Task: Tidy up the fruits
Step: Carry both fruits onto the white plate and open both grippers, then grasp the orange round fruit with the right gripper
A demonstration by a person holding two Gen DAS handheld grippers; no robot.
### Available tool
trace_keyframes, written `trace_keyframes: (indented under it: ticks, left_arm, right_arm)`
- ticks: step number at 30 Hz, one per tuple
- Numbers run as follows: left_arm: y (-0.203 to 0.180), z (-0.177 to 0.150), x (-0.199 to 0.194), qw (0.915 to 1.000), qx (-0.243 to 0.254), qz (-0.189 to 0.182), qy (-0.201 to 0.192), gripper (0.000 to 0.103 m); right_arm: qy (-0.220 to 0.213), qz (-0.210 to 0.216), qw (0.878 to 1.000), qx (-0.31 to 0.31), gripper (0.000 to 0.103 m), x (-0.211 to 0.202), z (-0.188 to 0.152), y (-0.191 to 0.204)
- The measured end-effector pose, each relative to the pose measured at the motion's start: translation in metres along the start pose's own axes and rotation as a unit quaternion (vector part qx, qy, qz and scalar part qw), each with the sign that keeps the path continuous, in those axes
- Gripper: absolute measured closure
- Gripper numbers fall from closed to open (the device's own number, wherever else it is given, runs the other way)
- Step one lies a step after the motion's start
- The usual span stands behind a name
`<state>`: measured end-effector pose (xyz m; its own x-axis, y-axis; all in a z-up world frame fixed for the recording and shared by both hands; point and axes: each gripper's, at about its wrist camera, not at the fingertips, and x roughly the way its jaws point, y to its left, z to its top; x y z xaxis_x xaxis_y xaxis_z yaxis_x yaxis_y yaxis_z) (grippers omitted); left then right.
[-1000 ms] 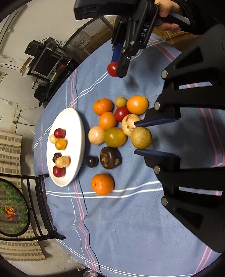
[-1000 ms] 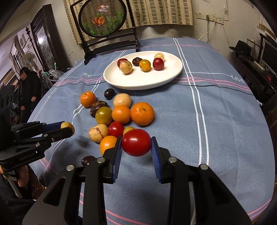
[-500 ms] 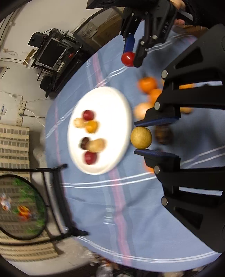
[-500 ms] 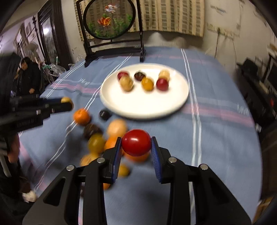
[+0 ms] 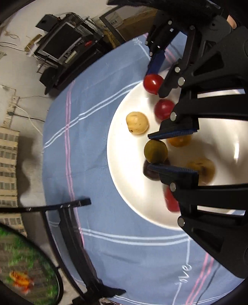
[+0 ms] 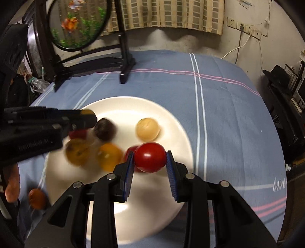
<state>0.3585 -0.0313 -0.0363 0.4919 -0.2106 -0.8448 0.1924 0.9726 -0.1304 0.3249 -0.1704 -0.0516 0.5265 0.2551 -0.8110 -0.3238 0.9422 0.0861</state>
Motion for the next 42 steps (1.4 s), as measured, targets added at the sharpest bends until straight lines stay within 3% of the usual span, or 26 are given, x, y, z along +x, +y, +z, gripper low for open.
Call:
trace_keyframes:
  ticks: [5, 7, 8, 9, 14, 18, 23, 25, 28, 35, 42]
  left_arm:
    - [-0.003, 0.007, 0.029, 0.9997, -0.001, 0.004, 0.024, 0.076]
    - [-0.002, 0.010, 0.031, 0.9996, -0.012, -0.002, 0.026, 0.062]
    - [-0.001, 0.011, 0.028, 0.9996, -0.018, -0.006, 0.022, 0.044]
    - [0.001, 0.011, 0.022, 0.9997, -0.023, -0.004, 0.009, 0.039]
    - [0.003, 0.007, -0.024, 0.9995, -0.018, -0.004, -0.025, 0.039]
    - [0.006, -0.030, -0.089, 0.9970, -0.009, 0.008, -0.076, 0.025]
    - [-0.002, -0.102, -0.139, 0.9937, -0.012, 0.041, -0.104, 0.022]
    - [-0.005, -0.134, -0.150, 0.9921, -0.027, 0.056, -0.108, 0.019]
    - [-0.004, -0.175, -0.159, 0.9917, -0.049, 0.058, -0.103, 0.019]
    - [0.002, -0.216, -0.172, 0.9926, -0.049, 0.063, -0.091, 0.019]
    - [0.012, -0.229, -0.180, 0.9924, -0.064, 0.051, -0.092, 0.019]
  right_arm:
    - [0.004, 0.002, 1.000, 0.002, 0.069, 0.013, 0.007, -0.008]
    - [0.006, 0.001, 1.000, -0.006, 0.066, 0.014, 0.008, -0.007]
    - [0.002, -0.011, 1.000, -0.015, 0.051, 0.012, 0.007, -0.005]
    - [-0.010, -0.024, 0.999, -0.025, 0.039, 0.007, 0.006, -0.003]
    - [-0.025, -0.029, 0.998, -0.043, 0.038, -0.028, -0.003, 0.006]
    - [-0.012, -0.026, 0.998, -0.053, 0.037, -0.065, -0.034, 0.021]
    - [-0.019, -0.013, 0.999, -0.031, 0.031, -0.120, -0.094, 0.046]
    - [-0.033, -0.013, 0.999, -0.007, 0.025, -0.135, -0.115, 0.054]
    - [-0.050, -0.021, 0.998, 0.031, 0.024, -0.148, -0.137, 0.059]
    - [-0.044, -0.005, 0.998, 0.052, 0.024, -0.160, -0.149, 0.074]
    - [-0.055, -0.007, 0.998, 0.034, 0.024, -0.174, -0.151, 0.091]
